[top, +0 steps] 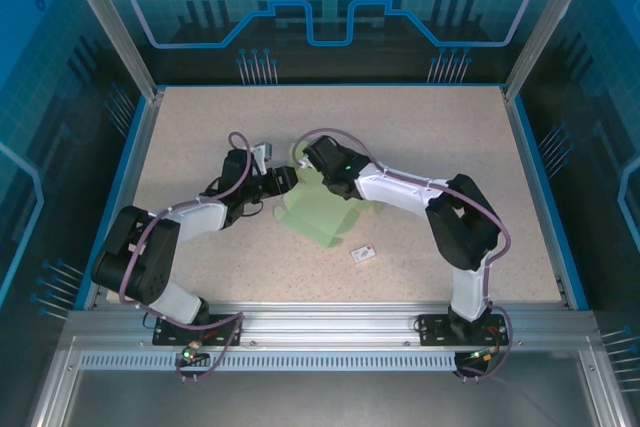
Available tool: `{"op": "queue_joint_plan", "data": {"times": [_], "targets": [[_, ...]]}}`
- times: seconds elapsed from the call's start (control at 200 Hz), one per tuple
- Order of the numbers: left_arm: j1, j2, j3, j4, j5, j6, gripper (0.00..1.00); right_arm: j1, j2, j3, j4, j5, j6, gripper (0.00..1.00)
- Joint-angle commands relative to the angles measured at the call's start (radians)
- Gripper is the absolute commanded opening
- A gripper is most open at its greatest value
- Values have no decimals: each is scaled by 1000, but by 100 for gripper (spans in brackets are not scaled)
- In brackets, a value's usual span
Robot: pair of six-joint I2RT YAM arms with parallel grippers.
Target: Fold the paper box
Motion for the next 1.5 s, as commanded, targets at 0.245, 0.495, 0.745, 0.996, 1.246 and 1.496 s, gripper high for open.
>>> {"op": "queue_joint_plan", "data": {"times": [0.245, 0.495, 0.745, 0.996, 1.246, 1.496], "targets": [[-57, 40, 48, 64, 39, 250, 56, -228, -71, 226, -412, -649, 151, 0], [-56, 66, 99, 31, 7, 414, 63, -313, -62, 311, -523, -879, 161, 0], [-56, 154, 184, 13, -34, 484, 67, -323, -51, 331, -541, -921, 166, 0], [-56, 213, 224, -13, -66, 494, 67, -323, -45, 335, -544, -925, 170, 0], [-58, 226, 214, 19, 22, 466, 59, -323, -38, 338, -539, -921, 186, 0], [-62, 199, 154, 144, 141, 406, 49, -323, -24, 346, -538, -905, 213, 0]]}}
